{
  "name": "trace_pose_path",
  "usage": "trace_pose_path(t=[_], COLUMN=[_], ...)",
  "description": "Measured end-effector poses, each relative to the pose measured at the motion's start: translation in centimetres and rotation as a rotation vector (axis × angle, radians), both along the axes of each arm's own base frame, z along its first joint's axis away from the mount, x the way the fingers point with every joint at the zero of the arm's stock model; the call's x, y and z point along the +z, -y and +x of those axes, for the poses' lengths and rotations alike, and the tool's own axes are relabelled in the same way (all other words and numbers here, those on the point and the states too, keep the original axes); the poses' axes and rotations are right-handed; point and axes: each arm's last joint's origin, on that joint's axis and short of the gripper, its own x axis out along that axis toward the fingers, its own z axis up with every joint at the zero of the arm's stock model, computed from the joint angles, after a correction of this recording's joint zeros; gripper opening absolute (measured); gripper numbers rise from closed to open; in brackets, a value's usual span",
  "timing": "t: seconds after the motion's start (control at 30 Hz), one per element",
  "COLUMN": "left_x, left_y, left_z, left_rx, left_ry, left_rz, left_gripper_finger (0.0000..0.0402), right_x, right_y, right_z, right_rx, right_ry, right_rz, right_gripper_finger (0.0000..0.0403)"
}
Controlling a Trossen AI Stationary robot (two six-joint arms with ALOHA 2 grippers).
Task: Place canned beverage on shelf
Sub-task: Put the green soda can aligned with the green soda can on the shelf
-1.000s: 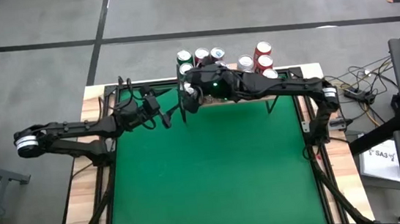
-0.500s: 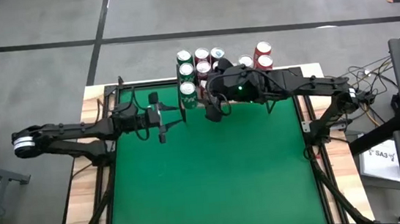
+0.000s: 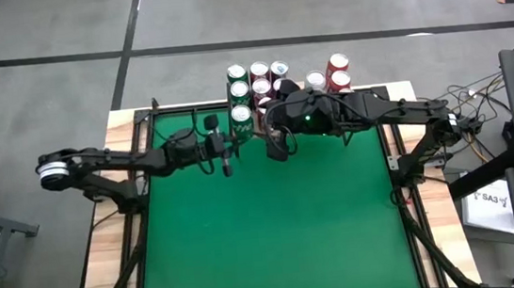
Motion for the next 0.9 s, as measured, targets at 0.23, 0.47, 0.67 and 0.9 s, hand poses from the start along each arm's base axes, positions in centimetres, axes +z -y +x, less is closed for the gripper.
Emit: trace_pose_path(t=[0.23,0.47,0.67,0.9], left_x=[-0.4,-0.5,-0.3,-0.2], left_y=[-0.8,-1.5,-1.7,-1.8], left_z=[1.0,1.5,1.8,1.8], left_rx=[0.039,0.064,0.071,0.090], left_ry=[-0.024,-0.029,-0.029,-0.024], left_rz=[0.003,-0.004,-0.001,0.003], left_gripper_finger=[0.0002,0.0000,0.0000,0.0000], right_x=[-0.2,-0.9,-1.0,-1.0], right_y=[0.0,0.0,0.0,0.0], right_z=[0.1,0.7,0.7,0.7], right_rx=[-0.002,0.002,0.005,-0.014], right_ry=[-0.012,-0.038,-0.041,-0.026], right_rz=[0.006,0.000,-0.005,0.029], right_gripper_finger=[0.0327,0.0326,0.0326,0.0326])
